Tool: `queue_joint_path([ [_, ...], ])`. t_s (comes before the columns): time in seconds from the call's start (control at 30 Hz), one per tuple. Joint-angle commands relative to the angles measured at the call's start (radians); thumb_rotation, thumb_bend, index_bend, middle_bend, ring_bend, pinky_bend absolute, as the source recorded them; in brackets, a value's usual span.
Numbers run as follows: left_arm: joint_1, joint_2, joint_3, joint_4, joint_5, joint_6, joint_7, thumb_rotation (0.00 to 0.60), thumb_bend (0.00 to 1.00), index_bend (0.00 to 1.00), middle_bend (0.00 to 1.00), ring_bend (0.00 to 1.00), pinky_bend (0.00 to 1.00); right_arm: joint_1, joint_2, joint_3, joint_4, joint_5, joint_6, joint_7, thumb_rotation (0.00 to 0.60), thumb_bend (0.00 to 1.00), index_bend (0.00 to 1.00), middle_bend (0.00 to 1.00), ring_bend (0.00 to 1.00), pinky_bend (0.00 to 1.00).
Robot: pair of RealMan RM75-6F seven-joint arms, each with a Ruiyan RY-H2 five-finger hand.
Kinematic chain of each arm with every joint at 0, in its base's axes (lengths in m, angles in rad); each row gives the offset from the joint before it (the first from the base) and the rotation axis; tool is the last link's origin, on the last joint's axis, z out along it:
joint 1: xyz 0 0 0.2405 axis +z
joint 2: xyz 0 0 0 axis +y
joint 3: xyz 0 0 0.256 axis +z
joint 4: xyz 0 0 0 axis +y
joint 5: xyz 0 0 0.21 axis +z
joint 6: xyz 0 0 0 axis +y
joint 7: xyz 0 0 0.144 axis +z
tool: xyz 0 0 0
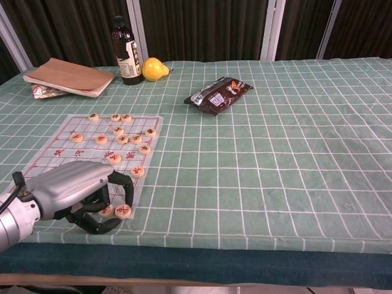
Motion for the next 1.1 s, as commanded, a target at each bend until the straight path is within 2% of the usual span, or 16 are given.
queue_joint_path([
  [0.03, 0.000, 0.007, -0.001, -0.012, 0.004, 0.008, 0.004, 0.600, 0.35, 0.59, 1.00, 1.00, 1.00, 0.000, 0.000, 0.000, -0.001, 0.001, -0.001, 0.000, 0.600, 0.12, 0.00, 0.00, 0.00, 0.00],
  [0.33, -0.014, 0.027, -0.032, -0.059, -0.015, 0.017, 0.009, 0.600, 0.35, 0.59, 1.00, 1.00, 1.00, -0.002, 0.002, 0.001, -0.003, 0.000, 0.004, 0.004, 0.600, 0.12, 0.00, 0.00, 0.00, 0.00],
  [0.63, -0.054, -0.026, -0.083, 0.019, -0.059, 0.019, 0.046, 0.600, 0.35, 0.58, 1.00, 1.00, 1.00, -0.001, 0.004, 0.000, -0.002, 0.000, 0.001, 0.007, 0.600, 0.12, 0.00, 0.00, 0.00, 0.00],
  [0.73, -0.061, -0.048, -0.087, 0.055, -0.054, 0.027, 0.051, 0.600, 0.35, 0.58, 1.00, 1.00, 1.00, -0.002, 0.005, 0.001, -0.002, 0.002, 0.004, 0.010, 0.600, 0.12, 0.00, 0.00, 0.00, 0.00],
  [1.1, -0.070, -0.059, -0.073, 0.072, -0.067, 0.020, 0.064, 0.600, 0.35, 0.54, 1.00, 1.00, 1.00, -0.002, 0.005, 0.001, -0.001, 0.001, 0.002, 0.009, 0.600, 0.12, 0.00, 0.00, 0.00, 0.00],
])
